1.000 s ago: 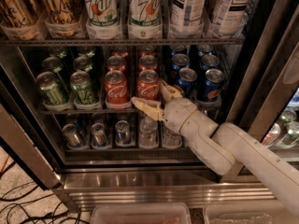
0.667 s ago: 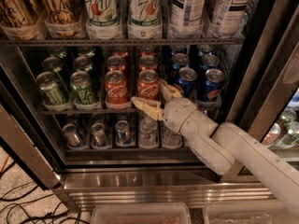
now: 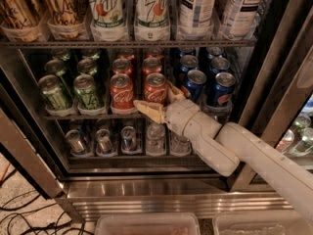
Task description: Pick coke can from middle shelf of fridge
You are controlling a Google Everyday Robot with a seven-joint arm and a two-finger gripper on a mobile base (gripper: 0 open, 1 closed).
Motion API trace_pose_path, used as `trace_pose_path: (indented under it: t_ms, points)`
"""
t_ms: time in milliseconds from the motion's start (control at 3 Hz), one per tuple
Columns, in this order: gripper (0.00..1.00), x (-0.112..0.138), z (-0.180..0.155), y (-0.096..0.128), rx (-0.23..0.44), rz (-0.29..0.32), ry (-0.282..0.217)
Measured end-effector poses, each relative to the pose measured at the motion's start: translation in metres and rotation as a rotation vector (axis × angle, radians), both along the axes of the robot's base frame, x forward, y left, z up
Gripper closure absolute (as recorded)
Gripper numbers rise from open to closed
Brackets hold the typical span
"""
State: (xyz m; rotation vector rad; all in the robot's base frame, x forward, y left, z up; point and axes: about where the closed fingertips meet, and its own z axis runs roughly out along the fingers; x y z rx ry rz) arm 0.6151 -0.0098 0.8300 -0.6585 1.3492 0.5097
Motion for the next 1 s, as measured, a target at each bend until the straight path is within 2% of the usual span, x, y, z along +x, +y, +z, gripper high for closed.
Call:
trace_pose_path:
  t_ms: [333, 667, 1000]
  points:
    - [0.26, 0.0015, -0.0012, 0.0054, -0.035, -0.007, 0.011]
    - [0.45, 0.0015, -0.0023, 0.0142, -0.056, -0.003, 0.015]
    - [0.68, 0.0015, -0.0023, 0.0142, -0.056, -0.003, 0.015]
